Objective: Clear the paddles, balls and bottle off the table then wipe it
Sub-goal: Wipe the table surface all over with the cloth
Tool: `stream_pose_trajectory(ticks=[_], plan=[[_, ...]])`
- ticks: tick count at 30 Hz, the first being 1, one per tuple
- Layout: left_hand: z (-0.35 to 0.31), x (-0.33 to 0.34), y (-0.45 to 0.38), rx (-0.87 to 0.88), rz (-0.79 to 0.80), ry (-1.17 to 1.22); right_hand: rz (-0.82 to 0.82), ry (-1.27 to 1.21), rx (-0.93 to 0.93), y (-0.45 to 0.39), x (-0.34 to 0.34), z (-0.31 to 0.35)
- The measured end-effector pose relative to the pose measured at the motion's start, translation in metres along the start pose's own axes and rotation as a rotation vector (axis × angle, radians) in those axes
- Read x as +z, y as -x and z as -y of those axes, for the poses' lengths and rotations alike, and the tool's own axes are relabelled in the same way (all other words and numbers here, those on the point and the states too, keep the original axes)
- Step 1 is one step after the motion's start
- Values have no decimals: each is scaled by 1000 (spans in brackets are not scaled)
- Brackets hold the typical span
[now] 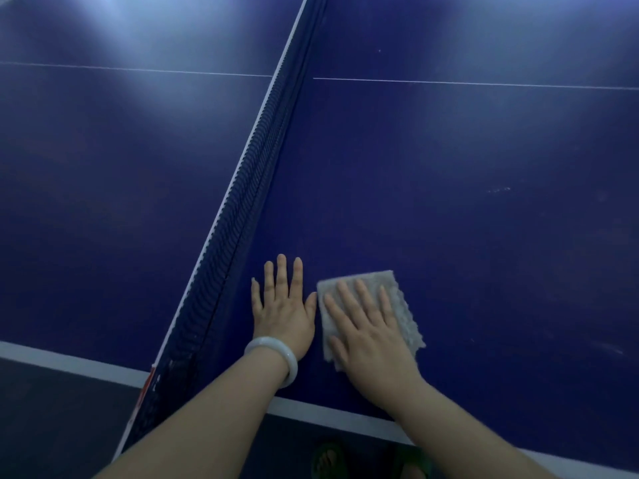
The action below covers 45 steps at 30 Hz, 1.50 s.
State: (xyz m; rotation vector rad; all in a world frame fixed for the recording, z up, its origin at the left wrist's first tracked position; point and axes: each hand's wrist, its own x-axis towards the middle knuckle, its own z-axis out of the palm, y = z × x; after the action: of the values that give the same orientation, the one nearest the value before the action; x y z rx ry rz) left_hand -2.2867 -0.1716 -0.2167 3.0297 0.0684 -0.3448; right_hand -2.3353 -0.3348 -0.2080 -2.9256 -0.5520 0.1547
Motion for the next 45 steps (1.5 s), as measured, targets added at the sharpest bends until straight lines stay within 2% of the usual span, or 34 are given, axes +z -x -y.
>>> stream_pose_trajectory(ticks=[2, 3, 6, 8, 10, 12, 14, 15, 17, 19, 21, 23, 25, 28, 31, 35, 37, 38, 40, 42, 43, 45], plan=[[-1, 1, 0, -3, -21, -3, 27, 87, -25, 16, -2, -26], [-1, 2, 0, -7, -31, -10, 17, 134, 48, 19, -4, -45], [-3, 4, 0, -13, -52, -17, 28, 44, 509, 4, -14, -81], [-3, 5, -1, -12, -59, -22, -6, -40, 655, -12, -13, -62], [-3, 5, -1, -10, -55, -26, -10, -46, 525, -15, -5, -22], [-2, 5, -1, -1, -45, -16, -16, -32, 242, 1, 6, 10], [0, 5, -2, -1, -35, -6, -18, 1, 34, 27, 8, 5], [0, 5, -2, -4, -36, -12, -23, 53, 14, 37, 8, -11], [-1, 5, -2, -10, -43, -28, -48, 145, 156, 52, 7, -55], [-3, 6, -1, -12, -48, -33, -30, 66, 489, 54, -3, -84], [-4, 6, -2, -15, -48, -31, -55, -10, 699, 42, -4, -72], [-4, 5, -2, -15, -36, -30, -44, -12, 606, 32, 2, -29], [-2, 2, -2, -5, -8, -24, -29, -31, 360, 36, 8, 15], [-2, -6, -3, 9, 54, 9, -4, -7, 136, 69, 11, 24], [-12, -17, -2, -28, 77, 93, -13, 52, 185, 111, 7, -22], [-65, -19, 17, 14, 45, 225, -37, 1, 579, 120, -6, -69], [-99, -15, 27, 18, 61, 280, -52, -10, 660, 108, -7, -61], [-114, -13, 31, 9, 69, 292, -46, -15, 621, 105, -6, -55], [-137, -7, 36, -16, 68, 295, -21, 7, 419, 114, -2, -50], [-150, 1, 41, -45, 50, 275, 9, 46, 250, 139, -2, -68], [-154, 6, 43, -55, 37, 249, 20, 65, 237, 151, -4, -84], [-157, 13, 48, -68, 5, 186, -1, 102, 347, 173, -10, -119]])
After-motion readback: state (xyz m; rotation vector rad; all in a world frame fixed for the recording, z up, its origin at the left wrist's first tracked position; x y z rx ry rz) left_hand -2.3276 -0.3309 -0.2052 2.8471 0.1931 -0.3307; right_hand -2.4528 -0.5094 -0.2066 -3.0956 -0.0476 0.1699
